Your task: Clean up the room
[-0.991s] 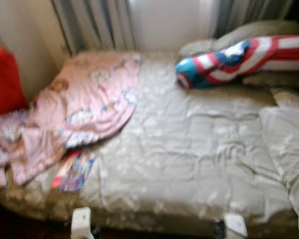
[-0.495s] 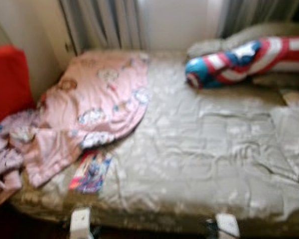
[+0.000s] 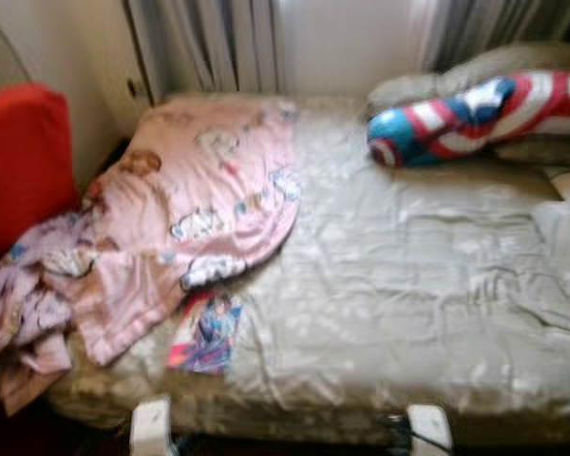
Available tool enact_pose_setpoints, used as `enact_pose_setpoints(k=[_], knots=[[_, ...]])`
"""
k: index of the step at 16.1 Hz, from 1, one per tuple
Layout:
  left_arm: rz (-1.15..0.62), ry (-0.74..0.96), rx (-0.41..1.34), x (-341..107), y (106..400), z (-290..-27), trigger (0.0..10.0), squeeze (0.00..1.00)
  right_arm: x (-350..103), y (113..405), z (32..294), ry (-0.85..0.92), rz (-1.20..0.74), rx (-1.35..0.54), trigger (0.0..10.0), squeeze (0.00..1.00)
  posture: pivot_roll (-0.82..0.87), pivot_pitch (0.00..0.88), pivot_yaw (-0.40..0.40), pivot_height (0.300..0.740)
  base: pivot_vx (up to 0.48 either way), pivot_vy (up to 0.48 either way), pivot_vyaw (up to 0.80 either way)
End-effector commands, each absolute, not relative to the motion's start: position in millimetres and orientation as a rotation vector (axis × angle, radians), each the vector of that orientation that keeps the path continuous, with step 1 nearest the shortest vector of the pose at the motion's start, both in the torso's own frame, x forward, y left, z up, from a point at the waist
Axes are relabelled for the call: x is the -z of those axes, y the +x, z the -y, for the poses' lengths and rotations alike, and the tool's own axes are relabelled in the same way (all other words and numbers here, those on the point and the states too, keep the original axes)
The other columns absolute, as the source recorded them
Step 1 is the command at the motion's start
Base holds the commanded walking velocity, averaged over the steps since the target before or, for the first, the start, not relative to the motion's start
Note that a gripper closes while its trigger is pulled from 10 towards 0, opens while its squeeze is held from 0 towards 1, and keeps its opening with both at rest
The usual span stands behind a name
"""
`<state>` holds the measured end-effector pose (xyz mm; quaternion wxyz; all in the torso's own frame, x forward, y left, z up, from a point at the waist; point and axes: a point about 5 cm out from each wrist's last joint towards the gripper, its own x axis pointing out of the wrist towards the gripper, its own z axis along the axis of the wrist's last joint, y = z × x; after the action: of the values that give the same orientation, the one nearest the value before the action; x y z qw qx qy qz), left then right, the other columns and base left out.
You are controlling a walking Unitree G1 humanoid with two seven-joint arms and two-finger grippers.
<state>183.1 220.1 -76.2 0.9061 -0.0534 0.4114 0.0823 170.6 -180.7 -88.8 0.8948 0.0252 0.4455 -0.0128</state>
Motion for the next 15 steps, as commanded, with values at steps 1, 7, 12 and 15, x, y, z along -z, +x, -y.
enact_pose_setpoints(k=[1,7,12,15], knots=[[-0.852,-0.116,-0.162,76.9,184.0,-215.2,10.0,0.0,90.8,162.7,192.0,0.037,-0.941,0.049,10.0,0.0,-0.01,0.043,0.005,0.74,0.0,0.352,0.0],[-0.857,-0.115,-0.16,77.4,183.2,-214.9,10.0,0.0,90.6,168.1,174.9,0.04,-0.934,0.032,10.0,0.0,-0.01,0.038,0.007,0.74,0.0,0.357,0.0],[-0.86,-0.113,-0.158,78.0,182.1,-214.9,10.0,0.0,90.9,167.3,174.9,0.039,-0.933,0.027,10.0,0.0,-0.01,0.03,0.009,0.74,0.0,0.355,0.0],[-0.861,-0.112,-0.158,78.1,181.9,-214.9,10.0,0.0,91.0,166.9,176.2,0.038,-0.935,0.025,10.0,0.0,-0.01,0.021,0.01,0.74,0.0,0.358,0.0]])
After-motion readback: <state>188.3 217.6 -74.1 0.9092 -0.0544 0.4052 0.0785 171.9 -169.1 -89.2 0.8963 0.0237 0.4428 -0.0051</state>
